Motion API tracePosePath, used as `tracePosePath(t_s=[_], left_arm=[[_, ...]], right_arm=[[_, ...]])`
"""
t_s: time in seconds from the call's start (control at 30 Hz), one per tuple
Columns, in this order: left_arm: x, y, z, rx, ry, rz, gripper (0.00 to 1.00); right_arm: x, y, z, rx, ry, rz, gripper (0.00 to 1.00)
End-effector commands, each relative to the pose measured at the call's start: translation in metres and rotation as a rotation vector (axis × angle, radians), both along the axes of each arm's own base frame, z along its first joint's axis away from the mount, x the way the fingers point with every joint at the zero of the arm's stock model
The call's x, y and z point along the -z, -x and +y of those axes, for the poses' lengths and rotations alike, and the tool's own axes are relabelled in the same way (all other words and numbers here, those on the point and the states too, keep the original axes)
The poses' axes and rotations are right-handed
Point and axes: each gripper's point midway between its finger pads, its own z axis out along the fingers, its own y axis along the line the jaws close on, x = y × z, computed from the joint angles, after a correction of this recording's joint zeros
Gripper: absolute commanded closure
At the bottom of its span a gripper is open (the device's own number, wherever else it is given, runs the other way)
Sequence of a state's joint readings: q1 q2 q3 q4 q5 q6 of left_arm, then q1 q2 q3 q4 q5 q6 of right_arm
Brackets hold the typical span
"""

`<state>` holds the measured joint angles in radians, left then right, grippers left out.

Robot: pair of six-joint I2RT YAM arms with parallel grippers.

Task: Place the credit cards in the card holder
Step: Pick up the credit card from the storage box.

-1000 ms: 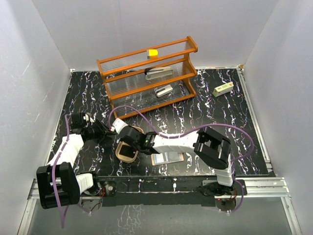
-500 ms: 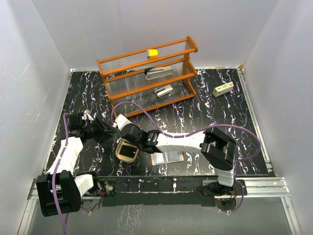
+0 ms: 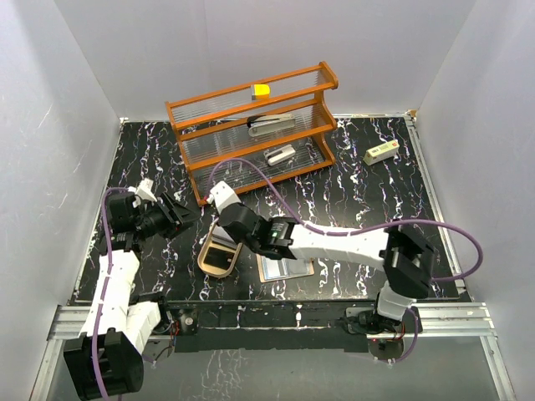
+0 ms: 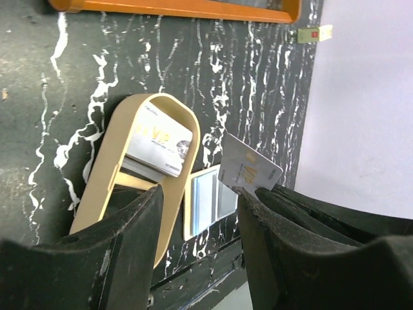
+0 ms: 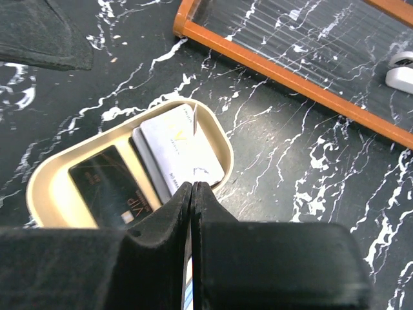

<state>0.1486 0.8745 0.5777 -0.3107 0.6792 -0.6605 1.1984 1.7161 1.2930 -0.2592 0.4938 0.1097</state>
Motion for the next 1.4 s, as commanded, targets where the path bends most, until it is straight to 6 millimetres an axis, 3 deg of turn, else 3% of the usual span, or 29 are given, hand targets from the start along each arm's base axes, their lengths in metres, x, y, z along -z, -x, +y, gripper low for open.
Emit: tracePosePath(t_s=[0.0,0.3,0.67,0.97,1.13,1.37], left_arm=[[-0.034,0.004,-0.014,0.093,0.072,-0.102,0.51],[-0.068,0.016,-0.038,0.211,0.277,-0.208,0.47],[-0.082,0.024,-0.049,0.257,0.473,-0.249,0.45],[-0.097,0.032,-0.055,0.314,0.542,-0.308,0.44],[-0.096,0.035,-0.056,0.308,0.577,-0.298,0.53],[-0.093,0.035,-0.056,0.304,0.58,-0.294,0.86]], right_arm=[[-0.043,0.007,0.003,0.007,-0.224,0.055,1.0],[-0.072,0.006,-0.013,-0.044,-0.604,0.27,1.0],[-0.133,0.028,-0.016,-0.114,-1.036,0.405,1.0],[-0.138,0.034,-0.003,-0.144,-1.121,0.497,1.0],[-0.129,0.032,0.001,-0.132,-1.117,0.523,1.0],[-0.119,0.034,0.002,-0.122,-1.109,0.551,1.0]])
